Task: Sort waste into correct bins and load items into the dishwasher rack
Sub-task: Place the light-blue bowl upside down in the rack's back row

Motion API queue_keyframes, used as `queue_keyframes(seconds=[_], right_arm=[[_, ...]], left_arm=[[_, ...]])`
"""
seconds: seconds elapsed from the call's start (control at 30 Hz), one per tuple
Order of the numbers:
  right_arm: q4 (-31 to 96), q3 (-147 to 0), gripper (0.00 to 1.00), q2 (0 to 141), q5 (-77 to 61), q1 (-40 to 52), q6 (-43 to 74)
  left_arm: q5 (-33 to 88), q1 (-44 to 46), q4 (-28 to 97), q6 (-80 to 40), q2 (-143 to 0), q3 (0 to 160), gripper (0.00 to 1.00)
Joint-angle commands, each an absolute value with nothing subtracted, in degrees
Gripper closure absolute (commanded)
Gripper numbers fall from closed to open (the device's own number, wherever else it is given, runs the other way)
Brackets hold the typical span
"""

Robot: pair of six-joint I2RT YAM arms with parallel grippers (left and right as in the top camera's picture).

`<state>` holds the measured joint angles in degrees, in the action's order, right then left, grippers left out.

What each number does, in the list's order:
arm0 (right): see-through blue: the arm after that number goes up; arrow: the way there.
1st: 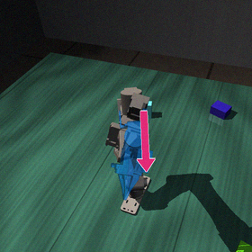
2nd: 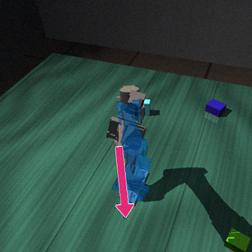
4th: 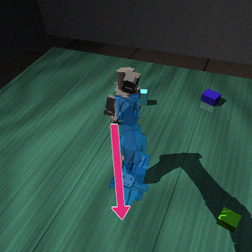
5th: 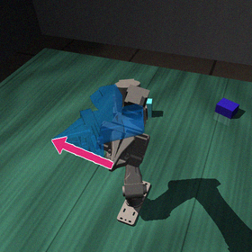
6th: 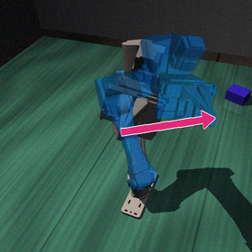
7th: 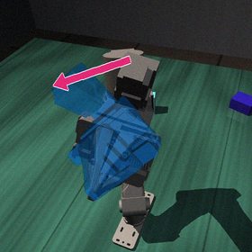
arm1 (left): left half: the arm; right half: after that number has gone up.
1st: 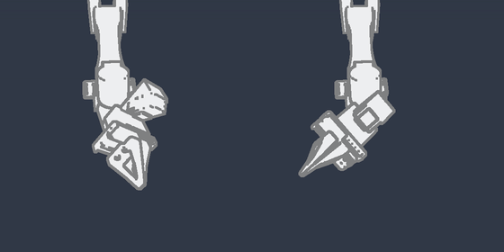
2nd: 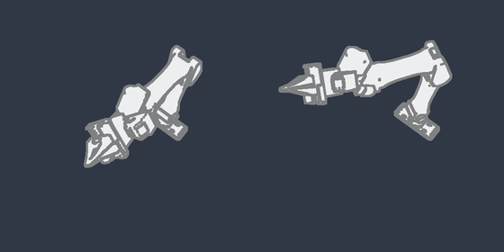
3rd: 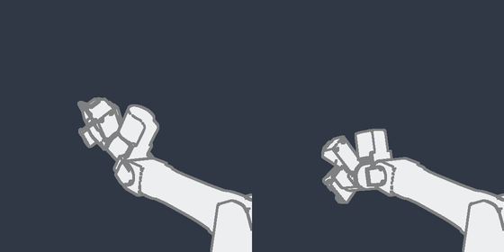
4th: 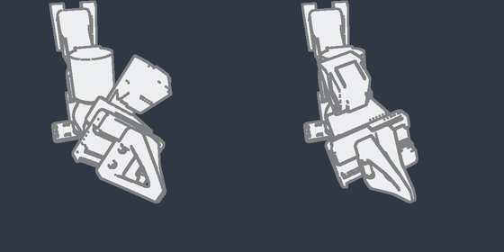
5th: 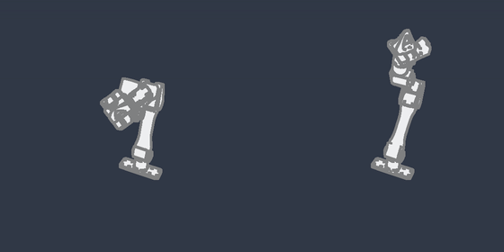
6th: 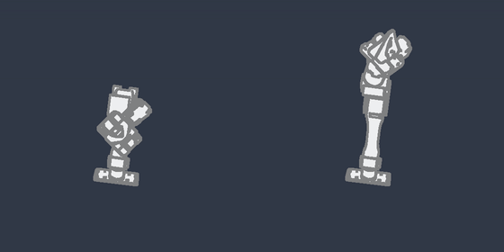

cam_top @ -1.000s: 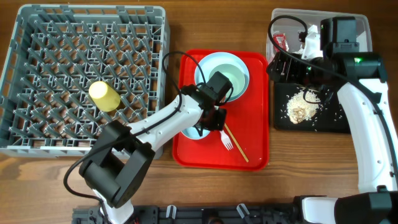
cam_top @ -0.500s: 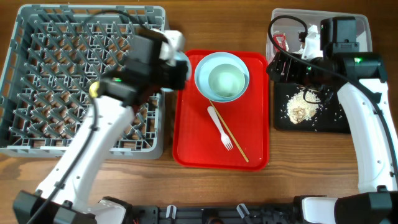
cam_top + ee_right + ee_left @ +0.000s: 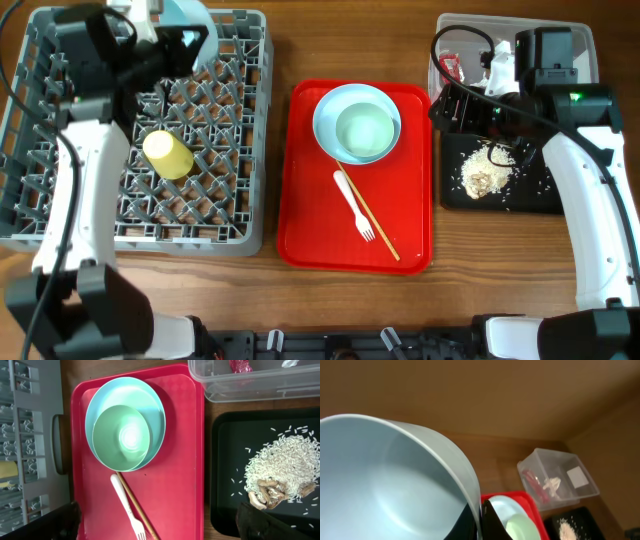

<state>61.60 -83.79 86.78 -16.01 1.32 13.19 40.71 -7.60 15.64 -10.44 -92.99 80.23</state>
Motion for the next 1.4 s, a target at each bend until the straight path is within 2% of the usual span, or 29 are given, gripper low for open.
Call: queue_keyframes(seconds=[0.0,0.1,0.2,0.3,0.5,0.73,0.87,1.0,1.1,1.2,1.23,1.27,1.33,1.37], right_arm=[[61.56,-84.20,0.00,86.41,-15.42,1.21,13.67],[61.67,-84.20,0.00,86.41,-15.42,1.21,13.69],[61.80,-84.20,0.00,86.41,-15.42,1.21,13.69],[61.80,-84.20,0.00,86.41,-15.40,1.19,13.67],[61.80,-84.20,0.00,86.41,-15.42,1.21,13.74],[62.26,-84.20,0.00,86.41,-15.42,1.21,13.74],[62.26,-84.20,0.00,86.41,-15.42,1.21,13.72],[62.41,-84.20,0.00,86.41,-15.42,1.21,13.72],[62.67,-84.20,0.00,86.41,-15.42,1.19,13.74],[62.72,-84.20,0.00,86.41,-15.42,1.21,13.74],[62.72,-84.20,0.00,86.41,-15.42,1.21,13.72],[62.72,-84.20,0.00,86.41,-15.42,1.21,13.72],[62.72,-84.20,0.00,86.41,-15.42,1.21,13.72],[62.81,-84.20,0.00,86.41,-15.42,1.21,13.72]], left_arm=[[44.23,-8.29,14.92,-14.66,-99.72,88.82,0.96],[53.63,-8.75,12.97,-15.53,-106.56,93.49,0.96],[65.41,-11.05,5.34,-19.79,-113.25,94.52,0.96],[71.24,-13.52,-0.93,-25.17,-118.52,94.52,0.96],[78.67,-17.08,-1.93,-27.51,-125.73,94.52,0.96],[79.20,-20.01,0.25,-27.40,-127.04,94.52,0.96],[77.49,-22.39,6.61,-24.77,-127.24,94.52,0.96],[70.13,-23.94,15.59,-22.46,-127.24,94.52,0.96],[69.78,-24.88,16.40,-22.50,-127.24,94.52,0.94],[69.76,-25.82,17.19,-22.74,-127.24,94.52,0.51],[69.76,-26.37,17.78,-22.72,-127.24,94.52,0.51],[69.76,-26.89,18.28,-22.72,-127.24,94.52,0.44],[69.73,-28.29,19.68,-22.72,-127.24,94.52,0.22],[69.73,-29.06,20.36,-22.72,-127.24,94.52,0.08]])
